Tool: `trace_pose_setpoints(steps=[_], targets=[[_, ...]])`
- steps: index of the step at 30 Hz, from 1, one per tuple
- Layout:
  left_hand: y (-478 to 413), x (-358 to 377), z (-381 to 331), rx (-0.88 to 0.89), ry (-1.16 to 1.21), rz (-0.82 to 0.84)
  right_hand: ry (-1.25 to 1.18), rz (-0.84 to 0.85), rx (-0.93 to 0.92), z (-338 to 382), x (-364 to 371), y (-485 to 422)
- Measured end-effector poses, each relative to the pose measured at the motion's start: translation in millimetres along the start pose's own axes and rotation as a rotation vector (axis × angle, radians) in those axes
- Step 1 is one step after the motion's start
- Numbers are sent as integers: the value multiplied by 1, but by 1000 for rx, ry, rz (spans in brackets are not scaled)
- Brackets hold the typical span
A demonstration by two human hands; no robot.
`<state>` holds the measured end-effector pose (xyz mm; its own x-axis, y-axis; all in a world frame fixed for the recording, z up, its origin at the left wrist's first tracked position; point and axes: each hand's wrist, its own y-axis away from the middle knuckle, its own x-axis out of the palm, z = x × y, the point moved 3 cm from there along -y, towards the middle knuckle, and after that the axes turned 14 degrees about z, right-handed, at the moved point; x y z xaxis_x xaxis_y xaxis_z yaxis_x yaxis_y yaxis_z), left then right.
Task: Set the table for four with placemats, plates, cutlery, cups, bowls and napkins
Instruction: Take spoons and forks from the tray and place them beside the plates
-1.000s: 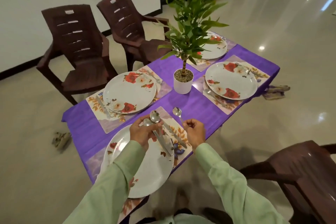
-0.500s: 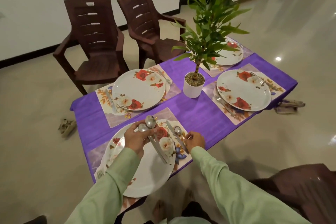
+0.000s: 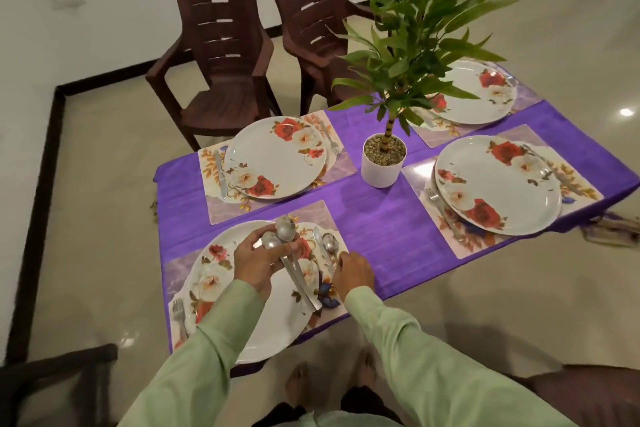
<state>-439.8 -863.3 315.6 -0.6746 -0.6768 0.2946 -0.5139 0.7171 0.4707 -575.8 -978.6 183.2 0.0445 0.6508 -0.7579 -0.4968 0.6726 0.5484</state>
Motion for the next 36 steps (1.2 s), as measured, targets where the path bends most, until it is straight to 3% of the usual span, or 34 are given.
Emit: trace_pose_setpoints(steps=[5,10,16,21,27,30,36], targets=[[5,10,4,9,-15,-48,-12,9,-82,-4,-5,-9],[5,19,-1,6,2,-35,-253,-21,-102,-14,-21,-8],[-13,47,-10,1,60,35,-499,-218,-180,-42,-91,11],[-36,97,-8,-5,33,144,-667,-250,-283,-61,-157,38],[-54,179,-3,12,48,296,-798,-130,-358,-85,-206,61],[-65,215,3,11,50,335,-940,-11,-341,-105,-216,58],[-91,307,31,2,60,373,-1084,53,-272,-177,-249,38]])
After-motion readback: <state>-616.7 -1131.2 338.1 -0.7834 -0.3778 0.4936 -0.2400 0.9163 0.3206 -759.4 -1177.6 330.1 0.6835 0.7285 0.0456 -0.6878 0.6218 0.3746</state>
